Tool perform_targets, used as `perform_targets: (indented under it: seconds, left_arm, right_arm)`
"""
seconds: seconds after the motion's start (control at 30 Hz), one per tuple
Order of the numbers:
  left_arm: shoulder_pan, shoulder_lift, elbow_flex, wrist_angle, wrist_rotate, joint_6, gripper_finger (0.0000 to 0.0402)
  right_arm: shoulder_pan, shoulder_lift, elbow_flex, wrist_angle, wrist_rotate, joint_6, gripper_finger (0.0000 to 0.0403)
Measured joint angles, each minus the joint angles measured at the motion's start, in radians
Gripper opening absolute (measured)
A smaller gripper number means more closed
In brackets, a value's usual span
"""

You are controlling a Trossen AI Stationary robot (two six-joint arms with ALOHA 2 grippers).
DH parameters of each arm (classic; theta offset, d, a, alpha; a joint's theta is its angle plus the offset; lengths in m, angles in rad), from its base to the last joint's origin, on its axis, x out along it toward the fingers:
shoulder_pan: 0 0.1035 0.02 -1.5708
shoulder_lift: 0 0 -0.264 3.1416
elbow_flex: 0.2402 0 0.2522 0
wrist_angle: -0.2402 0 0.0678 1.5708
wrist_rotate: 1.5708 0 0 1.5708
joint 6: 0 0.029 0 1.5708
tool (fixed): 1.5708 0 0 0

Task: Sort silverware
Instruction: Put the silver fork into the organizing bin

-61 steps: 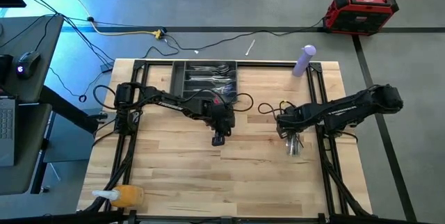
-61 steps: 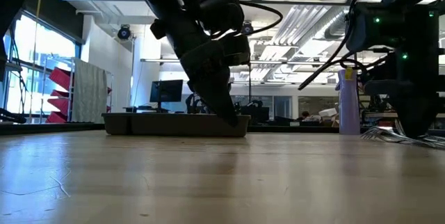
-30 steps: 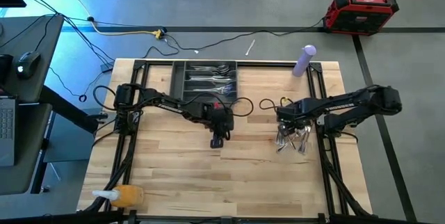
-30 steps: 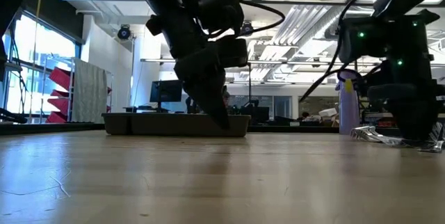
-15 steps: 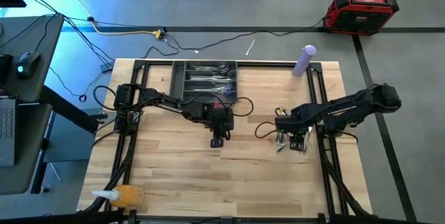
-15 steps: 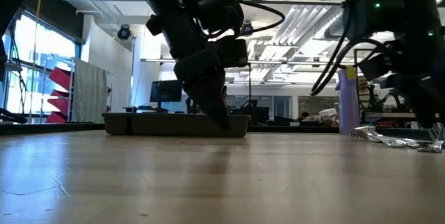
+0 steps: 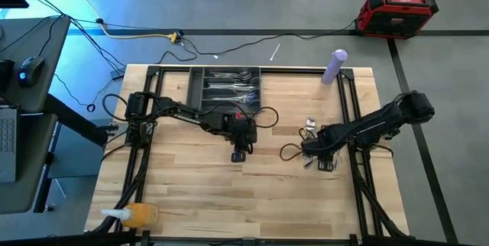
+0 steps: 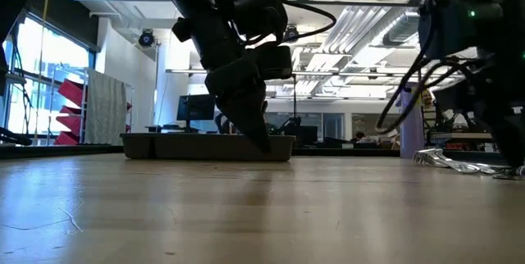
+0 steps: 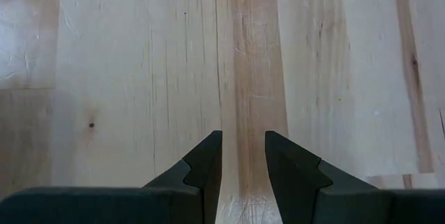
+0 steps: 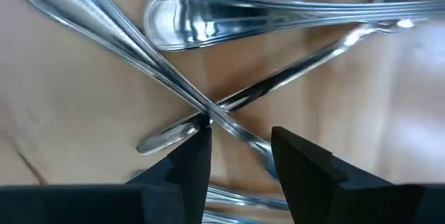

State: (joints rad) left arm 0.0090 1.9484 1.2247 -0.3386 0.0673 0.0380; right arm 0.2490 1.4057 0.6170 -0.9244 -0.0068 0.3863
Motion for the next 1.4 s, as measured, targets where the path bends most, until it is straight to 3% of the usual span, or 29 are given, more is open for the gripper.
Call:
perform_targets:
  seconds: [0.27, 0.57, 0.8, 0.97, 1.07, 1.23, 1.4]
  left_arm:
    - [-0.012, 0.000, 0.000, 0.000, 0.000, 0.006, 0.0089]
    - [-0.013, 0.000, 0.000, 0.001, 0.000, 0.008, 0.0089]
    - [-0.013, 0.000, 0.000, 0.000, 0.000, 0.008, 0.0089]
    - [-0.020, 0.000, -0.001, 0.040, 0.001, 0.016, 0.0089]
    - [-0.031, 0.000, -0.001, 0.116, 0.034, 0.047, 0.0089]
    - [-0.051, 0.000, -0.001, 0.286, 0.215, 0.081, 0.0100]
    - [-0.081, 0.000, -0.001, 0.326, 0.169, 0.125, 0.0132]
  right_arm:
    - [0.026, 0.110, 0.020, 0.023, -0.043, -0.020, 0.0127]
    - [0.027, 0.117, 0.062, 0.008, -0.057, 0.000, 0.0010]
    - [0.027, 0.117, 0.120, 0.004, -0.091, 0.017, 0.0003]
    - [0.033, 0.109, 0.257, -0.154, -0.105, 0.064, 0.0002]
    - [0.040, 0.107, 0.308, -0.090, -0.085, 0.067, 0.0001]
    - [0.031, 0.108, 0.275, 0.114, -0.044, 0.051, 0.0000]
    - [0.023, 0.111, 0.255, 0.241, -0.018, 0.034, 0.0000]
